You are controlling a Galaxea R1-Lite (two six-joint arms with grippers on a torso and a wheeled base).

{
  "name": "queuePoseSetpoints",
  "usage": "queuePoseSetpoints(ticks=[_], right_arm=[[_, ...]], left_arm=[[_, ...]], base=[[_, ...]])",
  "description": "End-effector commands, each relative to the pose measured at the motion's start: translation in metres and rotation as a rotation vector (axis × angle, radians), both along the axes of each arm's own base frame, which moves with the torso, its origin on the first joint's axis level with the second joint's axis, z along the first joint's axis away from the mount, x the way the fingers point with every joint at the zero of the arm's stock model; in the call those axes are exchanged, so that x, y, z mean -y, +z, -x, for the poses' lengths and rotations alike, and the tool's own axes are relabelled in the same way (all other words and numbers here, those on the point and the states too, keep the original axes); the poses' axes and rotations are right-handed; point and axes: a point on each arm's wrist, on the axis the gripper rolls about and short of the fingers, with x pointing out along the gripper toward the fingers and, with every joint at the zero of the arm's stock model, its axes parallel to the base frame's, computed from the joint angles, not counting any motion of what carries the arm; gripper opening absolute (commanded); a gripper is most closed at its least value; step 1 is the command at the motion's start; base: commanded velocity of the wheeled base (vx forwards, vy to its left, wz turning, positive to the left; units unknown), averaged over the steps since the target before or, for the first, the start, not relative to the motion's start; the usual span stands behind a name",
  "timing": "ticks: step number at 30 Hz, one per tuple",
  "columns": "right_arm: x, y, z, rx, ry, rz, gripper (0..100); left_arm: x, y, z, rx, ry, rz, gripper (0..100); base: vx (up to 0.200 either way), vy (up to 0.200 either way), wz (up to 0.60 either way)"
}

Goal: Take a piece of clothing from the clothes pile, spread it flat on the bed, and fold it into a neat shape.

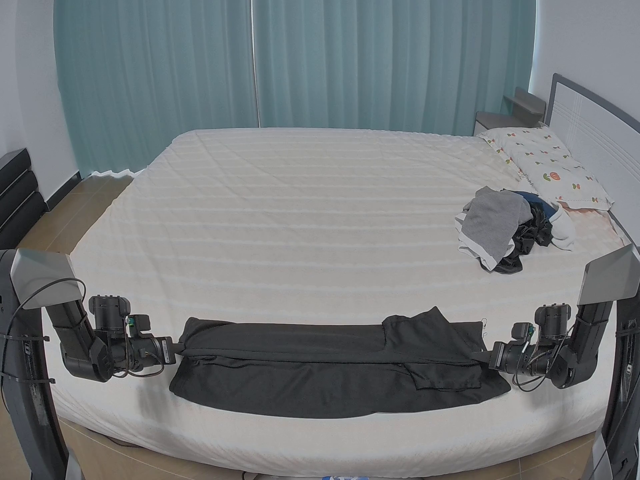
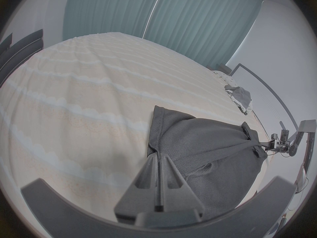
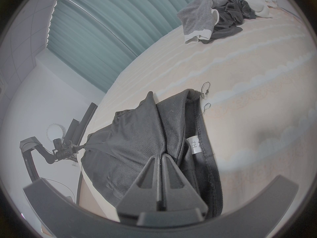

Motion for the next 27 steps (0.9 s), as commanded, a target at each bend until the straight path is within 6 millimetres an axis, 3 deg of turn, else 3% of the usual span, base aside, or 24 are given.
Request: queuePoseSetpoints(ticks=[1,2,3,4,11,22,27], right_arm=[[0.0,-0.002,0.0,-0.006,0.001,-0.001,0],[0.0,-0.002,0.0,-0.004,0.001,0.0,0],[0.0,-0.002,0.0,-0.006,0.001,-0.001,0],[0.0,-0.003,0.0,-0.008,0.002,0.0,100],[0.0,0.001,-0.002,0.008,-0.001,0.0,100],[0.014,0.026,-0.012,0.078,-0.074,-0.04,100],[0.015,0.024,-0.02,0.046,-0.121,-0.099,100]], left_arm=[[0.0,-0.003,0.001,-0.007,-0.003,-0.003,0],[0.0,-0.004,0.0,-0.007,-0.004,-0.004,0],[0.0,-0.004,0.0,-0.007,-0.004,-0.004,100],[0.0,-0.005,0.0,-0.007,-0.006,-0.006,100],[0.0,-0.004,0.0,0.0,-0.004,-0.007,100],[-0.006,0.017,-0.005,0.063,0.029,0.015,100],[-0.006,0.031,-0.022,0.072,0.134,0.145,100]], base=[[0.0,0.0,0.0],[0.0,0.0,0.0],[0.0,0.0,0.0],[0.0,0.0,0.0],[0.0,0.0,0.0],[0.0,0.0,0.0],[0.0,0.0,0.0]])
